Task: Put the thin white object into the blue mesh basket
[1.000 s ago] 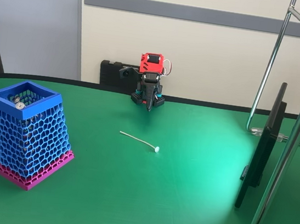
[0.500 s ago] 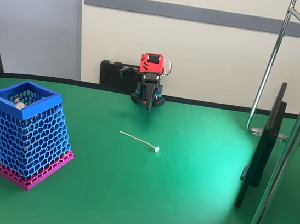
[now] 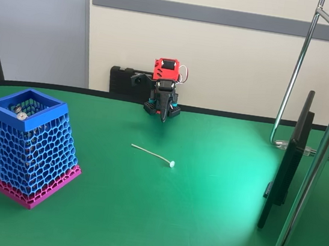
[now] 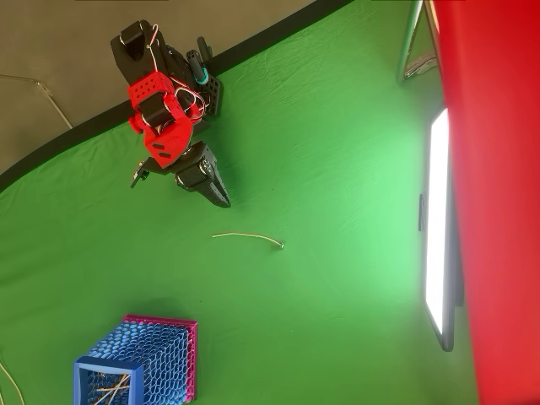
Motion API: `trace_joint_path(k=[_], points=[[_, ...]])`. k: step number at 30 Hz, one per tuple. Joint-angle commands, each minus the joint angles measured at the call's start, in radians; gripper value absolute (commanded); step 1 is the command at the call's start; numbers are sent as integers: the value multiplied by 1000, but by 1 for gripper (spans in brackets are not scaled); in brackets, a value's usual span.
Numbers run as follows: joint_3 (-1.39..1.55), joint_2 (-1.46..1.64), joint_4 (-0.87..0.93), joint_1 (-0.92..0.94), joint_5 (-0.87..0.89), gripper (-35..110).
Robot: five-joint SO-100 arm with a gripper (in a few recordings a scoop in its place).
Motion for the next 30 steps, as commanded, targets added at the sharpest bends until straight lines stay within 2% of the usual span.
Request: trace_joint_path(k=[1,20,30], points=[[8,6,-5,-6,-3,1],[-26,-21,6,-11,29,1],[-218,-311,0,-54,115,1]])
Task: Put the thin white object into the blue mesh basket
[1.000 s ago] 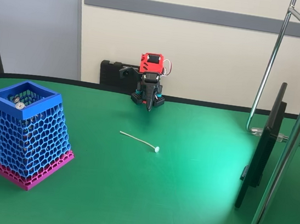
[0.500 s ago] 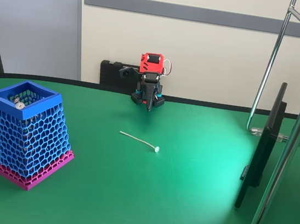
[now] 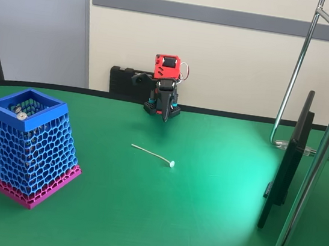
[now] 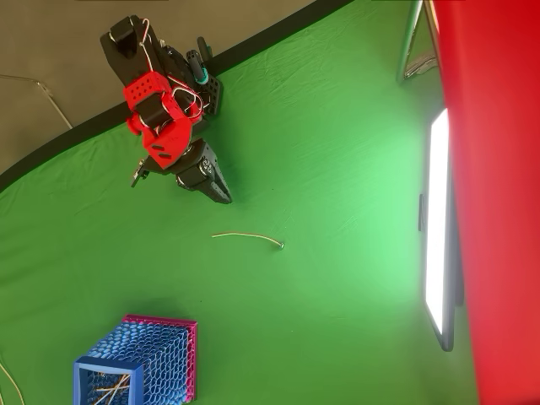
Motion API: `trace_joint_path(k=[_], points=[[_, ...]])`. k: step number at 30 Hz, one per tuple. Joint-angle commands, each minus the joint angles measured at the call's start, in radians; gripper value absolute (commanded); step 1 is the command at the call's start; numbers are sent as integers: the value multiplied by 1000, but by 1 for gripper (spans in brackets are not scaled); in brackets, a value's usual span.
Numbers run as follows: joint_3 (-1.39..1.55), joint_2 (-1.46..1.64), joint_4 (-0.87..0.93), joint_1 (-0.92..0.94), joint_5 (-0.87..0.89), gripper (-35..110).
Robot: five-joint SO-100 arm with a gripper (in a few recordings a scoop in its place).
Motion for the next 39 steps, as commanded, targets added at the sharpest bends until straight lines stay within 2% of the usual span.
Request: trace_joint_path(k=[1,11,26,30,39], points=[[-106,-109,-11,-17,35,1],[-333,-488,-57,-41,167,1],[-683,-1032,-31,-32,290,1],[-782,-1146,9,-38,339,11],[-946,-1361,43,-57,480,22]])
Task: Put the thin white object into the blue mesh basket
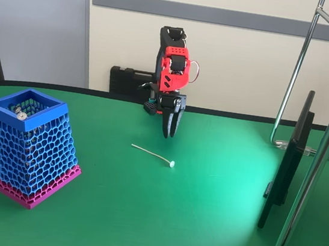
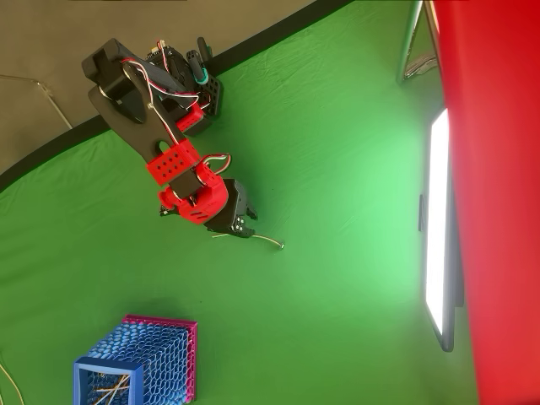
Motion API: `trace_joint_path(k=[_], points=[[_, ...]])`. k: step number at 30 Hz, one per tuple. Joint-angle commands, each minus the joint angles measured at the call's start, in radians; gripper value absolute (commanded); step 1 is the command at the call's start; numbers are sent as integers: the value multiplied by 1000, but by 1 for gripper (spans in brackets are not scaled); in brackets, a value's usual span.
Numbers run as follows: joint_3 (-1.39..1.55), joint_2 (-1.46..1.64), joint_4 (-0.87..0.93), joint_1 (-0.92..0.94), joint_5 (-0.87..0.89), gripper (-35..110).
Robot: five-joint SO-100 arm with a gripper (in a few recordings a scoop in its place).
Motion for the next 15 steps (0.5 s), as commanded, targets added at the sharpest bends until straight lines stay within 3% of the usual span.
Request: trace_joint_path(k=[1,15], points=[[-80,-44,6,-2,34,22],[-293,-290,46,-21,250,21]])
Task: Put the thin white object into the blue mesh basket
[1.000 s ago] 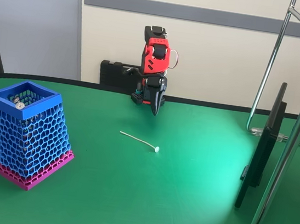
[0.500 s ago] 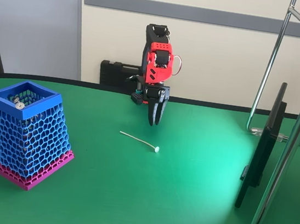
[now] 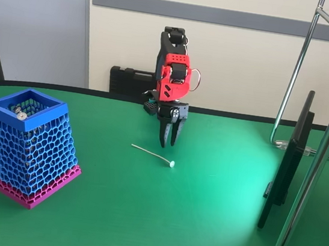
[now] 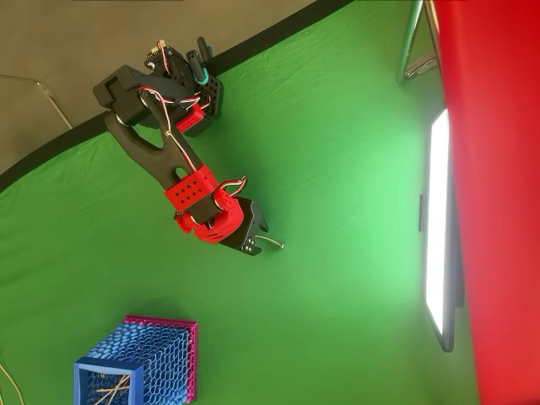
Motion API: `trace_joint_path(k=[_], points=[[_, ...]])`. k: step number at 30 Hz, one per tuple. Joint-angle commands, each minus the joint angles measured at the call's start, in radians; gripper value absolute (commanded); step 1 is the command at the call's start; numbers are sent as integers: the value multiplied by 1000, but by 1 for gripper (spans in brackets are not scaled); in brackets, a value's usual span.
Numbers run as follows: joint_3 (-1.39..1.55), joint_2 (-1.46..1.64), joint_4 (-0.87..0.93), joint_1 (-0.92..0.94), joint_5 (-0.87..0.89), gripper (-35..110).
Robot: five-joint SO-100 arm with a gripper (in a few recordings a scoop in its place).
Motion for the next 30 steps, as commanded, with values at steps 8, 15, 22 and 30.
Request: trace_joint_path(k=[8,15,22,30], points=[[-140,-107,17,-15,64,20],[-236,-215,40,-23,69,20],[-278,-275,48,-46,74,20],[-296,-302,64,-44,86,20]])
